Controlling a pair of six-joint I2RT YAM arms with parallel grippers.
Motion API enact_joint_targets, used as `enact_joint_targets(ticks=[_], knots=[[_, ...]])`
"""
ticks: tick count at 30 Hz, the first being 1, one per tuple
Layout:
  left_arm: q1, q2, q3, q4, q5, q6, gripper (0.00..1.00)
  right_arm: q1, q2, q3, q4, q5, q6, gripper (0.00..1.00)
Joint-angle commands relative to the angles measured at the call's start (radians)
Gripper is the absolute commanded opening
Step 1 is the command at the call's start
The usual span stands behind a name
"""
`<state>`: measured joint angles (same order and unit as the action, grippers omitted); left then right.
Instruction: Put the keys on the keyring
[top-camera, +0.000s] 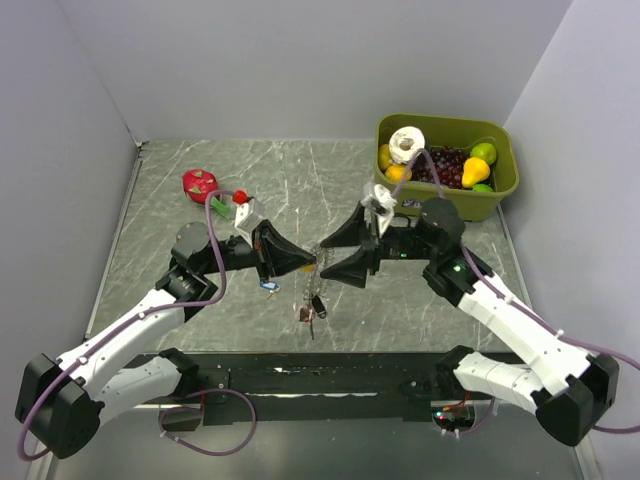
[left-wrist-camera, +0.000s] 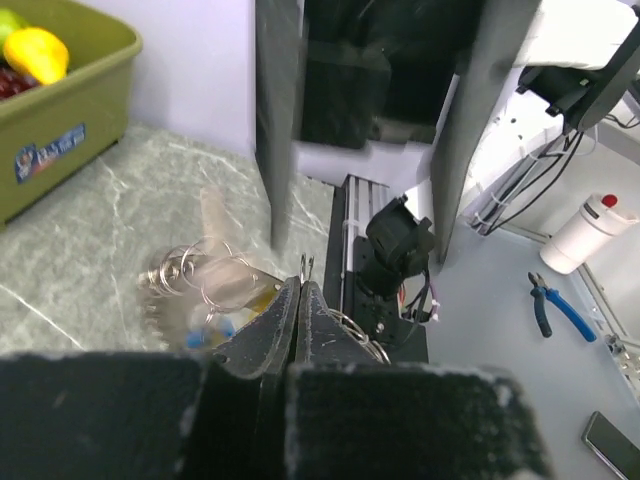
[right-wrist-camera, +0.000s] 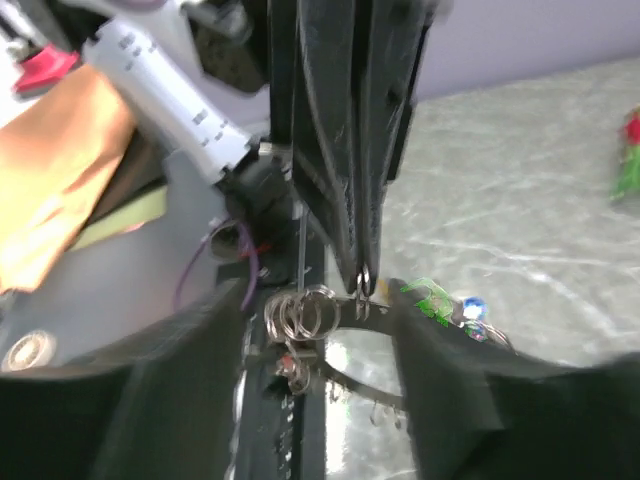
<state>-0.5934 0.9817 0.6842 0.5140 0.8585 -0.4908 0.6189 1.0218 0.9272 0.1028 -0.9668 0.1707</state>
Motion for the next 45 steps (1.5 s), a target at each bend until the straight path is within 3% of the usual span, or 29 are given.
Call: enact_joint_targets(ticks=[1, 8, 12, 18, 23, 28, 34, 45], knots=[[-0.013, -0.055, -0.026, 0.077, -0.047, 0.027, 0.01, -0.024, -0.104, -0.033, 0.12, 0.138, 0.019, 0.86], [-0.013, -0.055, -0.011, 0.023, -0.061, 0.07, 0.01, -0.079, -0.138, -0.068, 0.172, 0.122, 0.066, 1.0], [-0.014, -0.067, 0.018, -0.063, -0.09, 0.122, 0.01, -0.082, -0.127, -0.068, 0.146, 0.12, 0.046, 1.0], [-0.014, -0.113, 0.081, -0.275, -0.258, 0.241, 0.01, -0.085, -0.104, -0.071, 0.106, 0.128, 0.021, 1.0], [-0.016, -0.146, 0.104, -0.357, -0.474, 0.232, 0.01, -0.085, -0.068, -0.067, 0.074, 0.132, 0.01, 1.0], [0.007, -0.141, 0.123, -0.423, -0.555, 0.221, 0.01, -0.085, -0.008, -0.05, 0.003, 0.155, 0.0, 1.0], [0.231, -0.035, 0.107, -0.37, -0.259, 0.068, 0.01, -0.081, 0.043, -0.059, -0.073, 0.253, -0.025, 1.0], [0.547, -0.046, 0.118, -0.508, -0.296, -0.048, 0.01, 0.074, 0.283, 0.056, -0.296, 0.621, -0.077, 1.0]])
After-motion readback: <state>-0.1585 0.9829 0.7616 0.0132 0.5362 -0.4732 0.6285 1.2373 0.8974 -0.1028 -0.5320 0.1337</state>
